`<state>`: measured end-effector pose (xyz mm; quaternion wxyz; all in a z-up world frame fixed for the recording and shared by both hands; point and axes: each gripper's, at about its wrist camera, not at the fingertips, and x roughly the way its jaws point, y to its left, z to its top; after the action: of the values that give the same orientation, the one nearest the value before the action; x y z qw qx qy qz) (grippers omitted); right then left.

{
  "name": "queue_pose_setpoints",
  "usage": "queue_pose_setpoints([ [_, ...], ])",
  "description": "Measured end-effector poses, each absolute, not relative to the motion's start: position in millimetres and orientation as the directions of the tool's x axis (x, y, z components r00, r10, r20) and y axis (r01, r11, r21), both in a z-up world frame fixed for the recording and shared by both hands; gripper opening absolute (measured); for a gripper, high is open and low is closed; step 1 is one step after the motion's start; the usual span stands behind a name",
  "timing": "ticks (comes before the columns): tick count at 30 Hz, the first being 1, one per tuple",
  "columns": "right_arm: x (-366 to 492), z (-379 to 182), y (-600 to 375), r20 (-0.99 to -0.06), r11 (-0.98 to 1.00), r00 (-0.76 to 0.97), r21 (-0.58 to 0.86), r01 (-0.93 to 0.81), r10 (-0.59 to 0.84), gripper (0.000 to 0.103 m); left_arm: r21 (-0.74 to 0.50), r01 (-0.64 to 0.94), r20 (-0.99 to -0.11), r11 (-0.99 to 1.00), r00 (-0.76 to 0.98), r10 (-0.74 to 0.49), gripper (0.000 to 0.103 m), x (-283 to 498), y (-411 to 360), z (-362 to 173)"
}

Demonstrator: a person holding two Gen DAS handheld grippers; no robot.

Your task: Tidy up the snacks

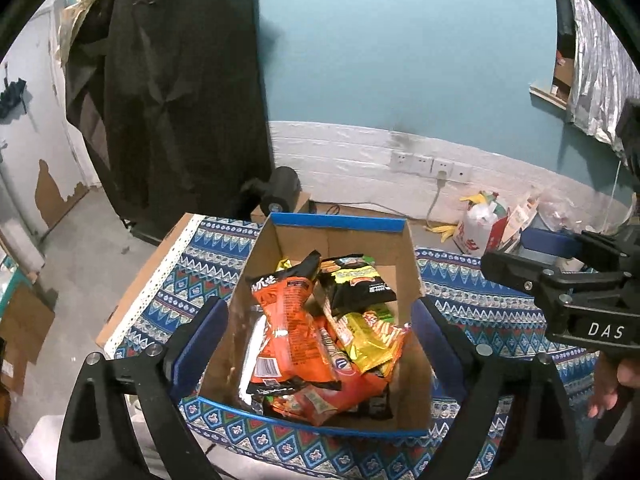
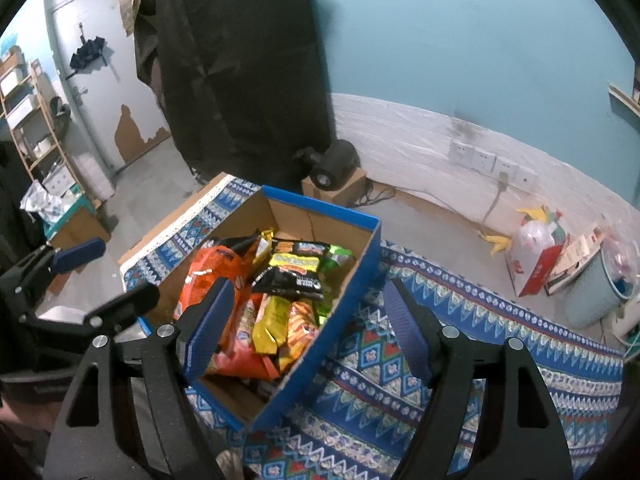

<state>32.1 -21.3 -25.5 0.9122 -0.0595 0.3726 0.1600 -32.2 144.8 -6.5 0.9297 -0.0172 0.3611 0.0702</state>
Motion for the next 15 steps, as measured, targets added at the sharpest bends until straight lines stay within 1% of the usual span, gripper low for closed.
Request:
queue_pose_setpoints([
  [3, 28.2, -23.3, -28.2, -0.695, 0.945, 0.676, 0.012, -0.327, 0.243, 0.076, 0.025, -0.142, -0.670, 0.990, 0.732, 0.122, 0.096, -33.1, 142.8, -4.0],
  [5, 25.4, -22.4, -32.4, -0.693, 0.947, 0.681, 0.010, -0.320, 0.238, 0.076, 0.024, -0.138, -0.668, 0.990, 0.735, 0.118, 0.099, -33.9, 140.9, -2.6],
  [15, 18.7, -20.2, -44.7, -0.683, 0.948, 0.691, 0.006, -0.318, 0.236, 0.076, 0.054, -0.105, -0.665, 0.993, 0.738, 0.114, 0.099, -33.6, 126.1, -2.1],
])
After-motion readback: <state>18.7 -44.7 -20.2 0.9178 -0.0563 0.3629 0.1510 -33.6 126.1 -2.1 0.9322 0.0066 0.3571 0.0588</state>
